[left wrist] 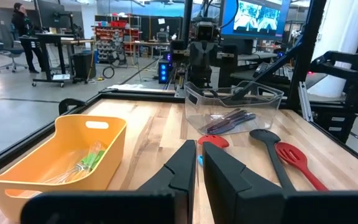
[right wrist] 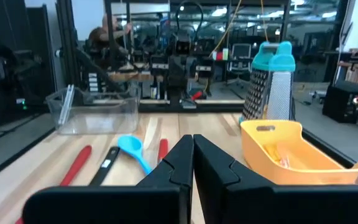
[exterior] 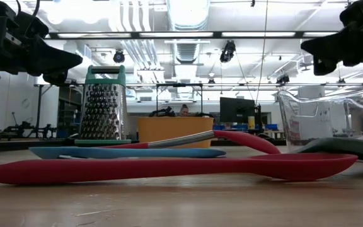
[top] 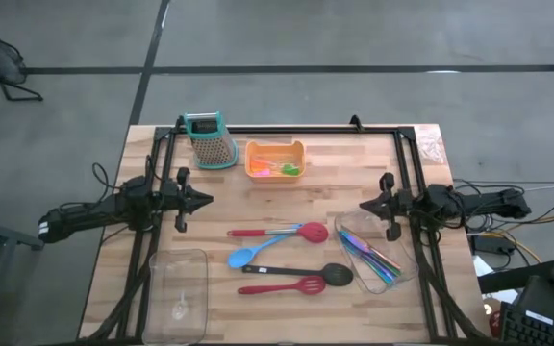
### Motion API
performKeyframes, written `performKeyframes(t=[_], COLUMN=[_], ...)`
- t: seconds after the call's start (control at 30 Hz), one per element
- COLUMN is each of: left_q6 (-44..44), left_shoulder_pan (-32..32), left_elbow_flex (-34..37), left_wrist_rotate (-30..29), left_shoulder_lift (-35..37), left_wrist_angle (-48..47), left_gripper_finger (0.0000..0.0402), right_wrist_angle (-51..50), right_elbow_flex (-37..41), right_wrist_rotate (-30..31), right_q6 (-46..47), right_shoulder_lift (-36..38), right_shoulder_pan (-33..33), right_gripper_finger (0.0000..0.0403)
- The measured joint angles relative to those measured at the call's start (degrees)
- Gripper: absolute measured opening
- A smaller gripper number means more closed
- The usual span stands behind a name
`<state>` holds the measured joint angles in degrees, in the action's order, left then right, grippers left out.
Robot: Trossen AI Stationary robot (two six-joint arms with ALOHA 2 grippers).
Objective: Pick & Place Kitchen Items
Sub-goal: Put the red serving spoon into the bottom transparent bin
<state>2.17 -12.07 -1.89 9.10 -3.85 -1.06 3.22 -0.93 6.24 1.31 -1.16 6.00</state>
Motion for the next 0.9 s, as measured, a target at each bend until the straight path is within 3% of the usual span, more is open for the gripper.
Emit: performKeyframes(t=[0.9], left_q6=[-0.02], left_shoulder_pan=[0.02], left_elbow_flex=[0.02], left_wrist_rotate=[-0.04], left_shoulder_lift=[-0.14], left_wrist_angle=[-0.02], left_gripper_finger=[0.0035], right_wrist_angle=[0.01], right_elbow_flex=[0.00], right_wrist_rotate=[-0.20], right_q6=[0.09], right_shoulder_lift=[-2.39], right_shoulder_pan=[0.00], right_gripper_finger=[0.0008])
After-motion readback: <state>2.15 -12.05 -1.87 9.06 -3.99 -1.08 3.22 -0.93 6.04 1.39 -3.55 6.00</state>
